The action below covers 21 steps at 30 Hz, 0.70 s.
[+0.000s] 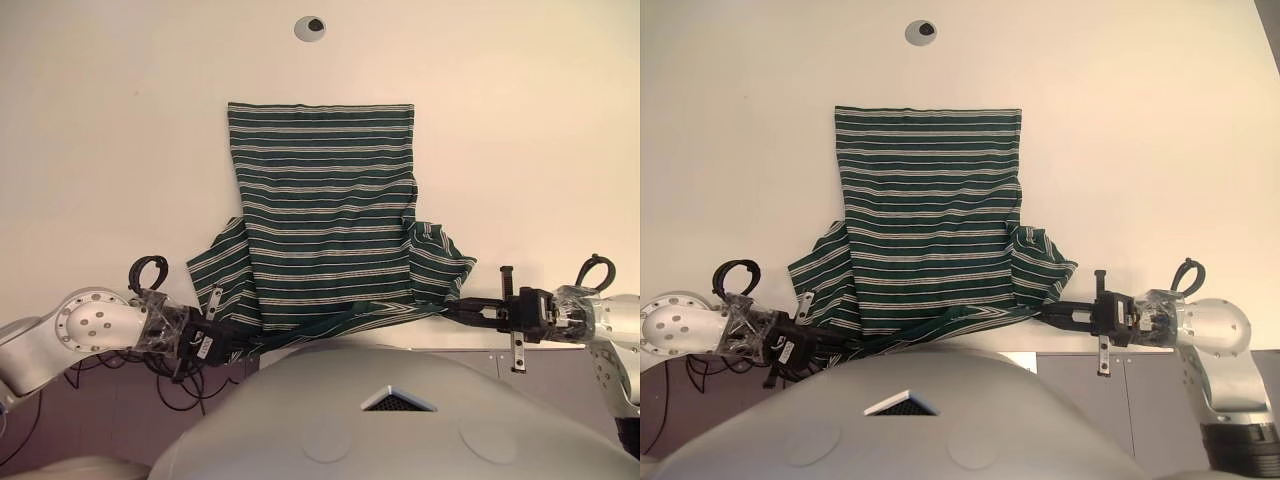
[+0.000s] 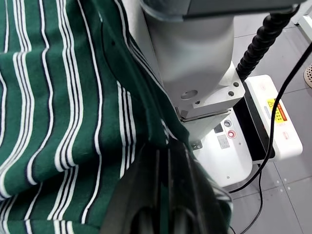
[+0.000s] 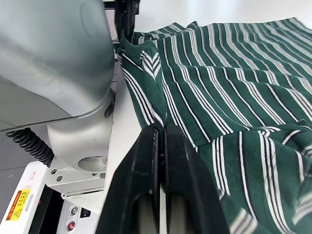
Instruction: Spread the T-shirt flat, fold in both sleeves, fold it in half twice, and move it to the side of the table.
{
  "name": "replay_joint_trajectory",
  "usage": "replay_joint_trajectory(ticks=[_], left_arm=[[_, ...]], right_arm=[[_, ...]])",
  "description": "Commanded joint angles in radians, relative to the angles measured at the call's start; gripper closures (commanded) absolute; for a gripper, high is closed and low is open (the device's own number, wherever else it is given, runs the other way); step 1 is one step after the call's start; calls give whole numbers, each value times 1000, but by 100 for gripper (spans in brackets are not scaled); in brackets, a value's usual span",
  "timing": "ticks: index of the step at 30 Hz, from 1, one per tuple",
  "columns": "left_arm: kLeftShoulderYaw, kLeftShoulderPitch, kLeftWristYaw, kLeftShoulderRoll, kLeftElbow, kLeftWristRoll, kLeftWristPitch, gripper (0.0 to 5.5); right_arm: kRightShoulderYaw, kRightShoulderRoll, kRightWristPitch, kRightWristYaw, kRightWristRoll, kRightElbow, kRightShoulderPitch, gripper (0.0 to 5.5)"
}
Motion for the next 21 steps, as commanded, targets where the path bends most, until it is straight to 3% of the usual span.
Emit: replay_joint_trajectory(ticks=[1, 4, 9, 12, 14, 15, 18, 21], left_arm=[[82, 66, 28, -6, -58, -30, 50, 514], [132, 116, 11, 7, -97, -52, 63, 470], [258, 227, -58, 127, -146, -192, 22, 390], [490, 258, -165, 92, -104, -357, -3, 354], [595, 181, -234, 6, -58, -490, 2, 354], [593, 86, -237, -53, -36, -549, 31, 354], [422, -361, -148, -370, 131, -487, 218, 354], [255, -630, -28, -611, 431, -129, 273, 354]], right_arm=[[-29, -48, 64, -67, -49, -77, 71, 528], [-49, -83, 75, -62, -53, -79, 89, 482], [-134, -166, 68, -14, -68, -12, 97, 394], [-195, -188, 87, 2, -23, 11, 45, 338], [-230, -186, 112, 5, 56, 50, -75, 307], [-220, -158, 109, -21, 82, 74, -175, 291], [-36, 15, 78, -192, -35, 147, -505, 243], [151, 161, 14, -337, -258, 287, -695, 243]])
